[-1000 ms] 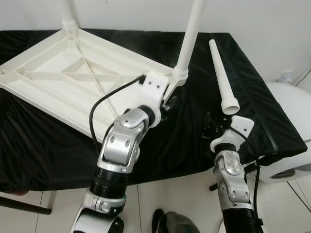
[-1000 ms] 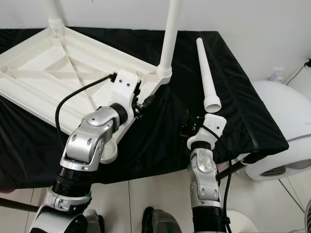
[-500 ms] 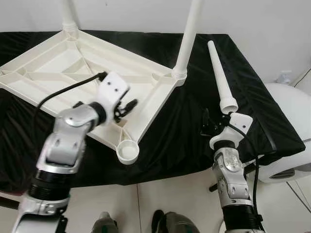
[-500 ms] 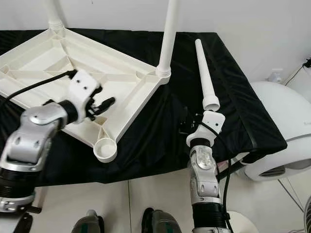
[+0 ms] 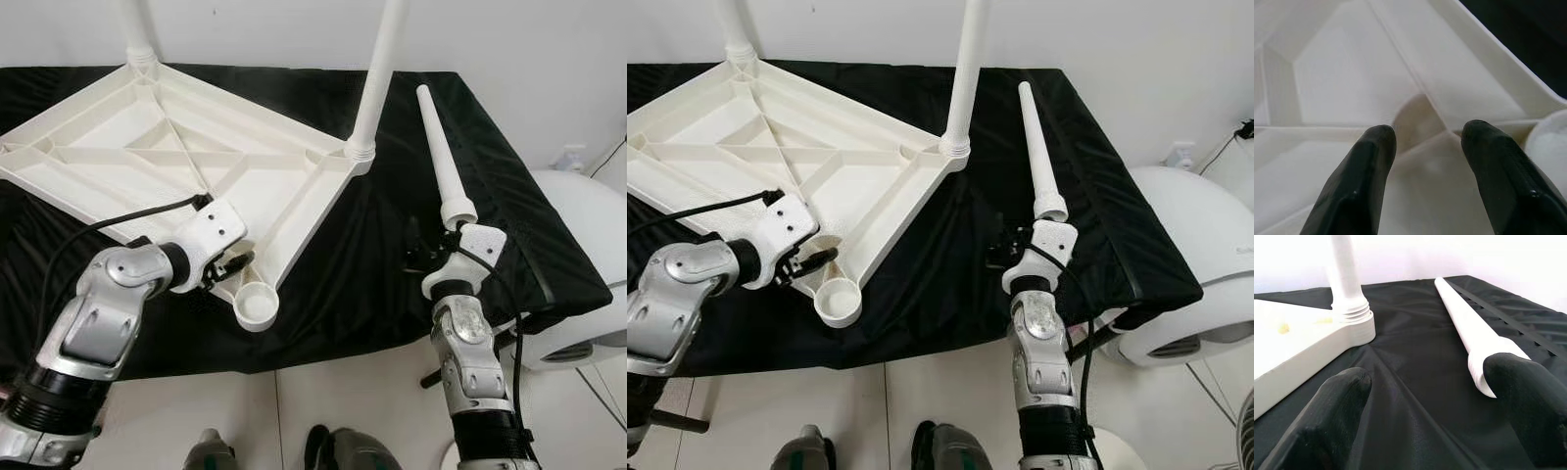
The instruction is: Building children table
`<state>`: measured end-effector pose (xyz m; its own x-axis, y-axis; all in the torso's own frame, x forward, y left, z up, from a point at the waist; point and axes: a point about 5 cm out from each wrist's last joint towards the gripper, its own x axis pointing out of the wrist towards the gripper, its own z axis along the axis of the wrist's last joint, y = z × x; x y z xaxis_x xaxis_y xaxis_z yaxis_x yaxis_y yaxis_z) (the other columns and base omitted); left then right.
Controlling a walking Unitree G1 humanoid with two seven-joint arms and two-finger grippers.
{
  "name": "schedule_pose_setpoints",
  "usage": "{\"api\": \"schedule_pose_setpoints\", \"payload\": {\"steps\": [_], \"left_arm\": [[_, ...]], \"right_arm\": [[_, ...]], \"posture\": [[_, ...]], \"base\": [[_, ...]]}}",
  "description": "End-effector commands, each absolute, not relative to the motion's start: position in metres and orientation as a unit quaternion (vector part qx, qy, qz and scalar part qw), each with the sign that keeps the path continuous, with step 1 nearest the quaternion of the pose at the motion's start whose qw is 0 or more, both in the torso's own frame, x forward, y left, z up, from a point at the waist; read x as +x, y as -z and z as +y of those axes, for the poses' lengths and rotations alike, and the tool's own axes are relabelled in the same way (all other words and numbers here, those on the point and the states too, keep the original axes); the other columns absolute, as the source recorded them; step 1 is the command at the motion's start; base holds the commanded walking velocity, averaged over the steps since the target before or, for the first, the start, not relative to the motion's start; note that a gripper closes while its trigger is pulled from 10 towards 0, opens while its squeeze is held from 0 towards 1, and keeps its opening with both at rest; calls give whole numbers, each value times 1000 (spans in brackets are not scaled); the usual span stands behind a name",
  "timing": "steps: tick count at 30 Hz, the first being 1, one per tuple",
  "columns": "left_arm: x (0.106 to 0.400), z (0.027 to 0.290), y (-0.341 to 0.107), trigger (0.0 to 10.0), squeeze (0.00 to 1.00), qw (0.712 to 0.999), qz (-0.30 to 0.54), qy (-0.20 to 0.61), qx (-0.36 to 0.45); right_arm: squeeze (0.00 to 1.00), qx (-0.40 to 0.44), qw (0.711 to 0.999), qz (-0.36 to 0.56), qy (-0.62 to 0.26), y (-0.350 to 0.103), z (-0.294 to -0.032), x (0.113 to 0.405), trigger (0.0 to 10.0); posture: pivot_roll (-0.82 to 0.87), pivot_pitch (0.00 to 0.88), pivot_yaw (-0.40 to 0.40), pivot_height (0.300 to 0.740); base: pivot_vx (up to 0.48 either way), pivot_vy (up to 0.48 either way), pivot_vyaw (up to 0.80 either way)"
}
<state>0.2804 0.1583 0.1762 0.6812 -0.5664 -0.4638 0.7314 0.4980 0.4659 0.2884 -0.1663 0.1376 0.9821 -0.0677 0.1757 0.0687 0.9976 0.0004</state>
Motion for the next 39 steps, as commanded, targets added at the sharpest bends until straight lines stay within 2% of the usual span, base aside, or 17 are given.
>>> {"api": "schedule_pose_setpoints", "payload": {"steps": [1,10,17,34,39], "left_arm": [[277,156,-175,10000,0,845,126,393,339],[275,159,-173,10000,0,837,132,400,350],[282,171,-177,10000,0,851,135,369,349],[283,173,-175,10000,0,853,137,360,353],[279,164,-168,10000,0,835,138,378,376]], "right_arm": [[0,-2,997,-80,20,-135,-166,286,10000],[0,-4,997,-73,6,-132,-166,285,10000],[0,0,997,-73,6,-132,-166,284,10000],[0,0,998,-70,4,-131,-166,282,10000],[0,-1,997,-72,2,-133,-166,283,10000]], "posture": [[37,81,-90,740],[33,81,-90,740],[30,81,-87,740],[26,84,-89,740],[26,84,-91,740]], "base": [[0,0,0],[0,0,0],[0,0,0],[0,0,0],[0,0,0]]}}
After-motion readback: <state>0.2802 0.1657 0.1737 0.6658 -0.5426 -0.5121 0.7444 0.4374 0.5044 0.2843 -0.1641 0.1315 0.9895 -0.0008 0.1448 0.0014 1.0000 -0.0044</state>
